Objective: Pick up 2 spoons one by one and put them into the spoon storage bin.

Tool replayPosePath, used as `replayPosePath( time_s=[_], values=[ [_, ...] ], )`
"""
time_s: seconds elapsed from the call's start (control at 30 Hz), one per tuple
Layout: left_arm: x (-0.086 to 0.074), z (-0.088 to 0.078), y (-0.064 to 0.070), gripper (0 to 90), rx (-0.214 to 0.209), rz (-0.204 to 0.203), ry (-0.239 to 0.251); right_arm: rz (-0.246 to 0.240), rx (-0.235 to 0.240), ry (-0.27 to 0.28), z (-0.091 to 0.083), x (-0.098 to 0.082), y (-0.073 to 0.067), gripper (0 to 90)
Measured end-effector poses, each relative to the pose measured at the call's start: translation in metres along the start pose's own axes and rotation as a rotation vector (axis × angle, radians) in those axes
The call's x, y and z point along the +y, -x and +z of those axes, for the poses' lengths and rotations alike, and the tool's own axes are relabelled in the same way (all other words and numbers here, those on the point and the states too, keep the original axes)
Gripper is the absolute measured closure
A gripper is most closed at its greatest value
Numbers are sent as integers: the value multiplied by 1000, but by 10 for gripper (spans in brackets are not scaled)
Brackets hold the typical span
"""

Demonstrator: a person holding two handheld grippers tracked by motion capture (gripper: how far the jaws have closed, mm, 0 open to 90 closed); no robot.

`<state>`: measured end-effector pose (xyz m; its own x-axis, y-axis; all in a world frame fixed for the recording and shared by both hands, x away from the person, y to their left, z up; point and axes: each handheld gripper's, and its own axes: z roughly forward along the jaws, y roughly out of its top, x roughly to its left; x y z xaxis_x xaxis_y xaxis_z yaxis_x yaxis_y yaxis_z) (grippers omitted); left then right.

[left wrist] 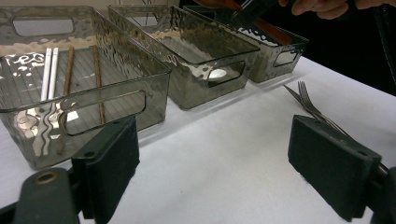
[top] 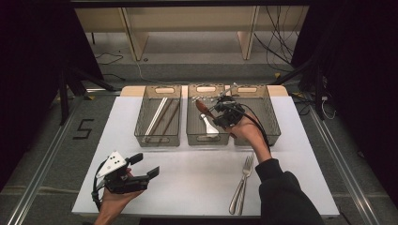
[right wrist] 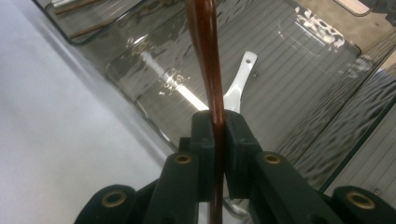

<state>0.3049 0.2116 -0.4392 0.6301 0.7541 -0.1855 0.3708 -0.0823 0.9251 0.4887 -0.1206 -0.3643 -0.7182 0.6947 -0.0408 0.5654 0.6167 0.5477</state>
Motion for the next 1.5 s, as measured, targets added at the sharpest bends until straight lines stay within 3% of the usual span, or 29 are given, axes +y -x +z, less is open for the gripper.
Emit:
replayPosePath(
  time_s=[0.53, 0.8, 1.5],
  values=[
    [0, 0, 0, 160, -3, 0, 3, 88, 5, 34, 11, 25, 16, 842],
    [0, 0, 0, 159, -3, -2, 10, 99, -12, 24, 25, 32, 19, 841],
    [0, -1, 0, 160, -2, 3, 9, 123, -28, 19, 41, 33, 16, 839]
  ],
)
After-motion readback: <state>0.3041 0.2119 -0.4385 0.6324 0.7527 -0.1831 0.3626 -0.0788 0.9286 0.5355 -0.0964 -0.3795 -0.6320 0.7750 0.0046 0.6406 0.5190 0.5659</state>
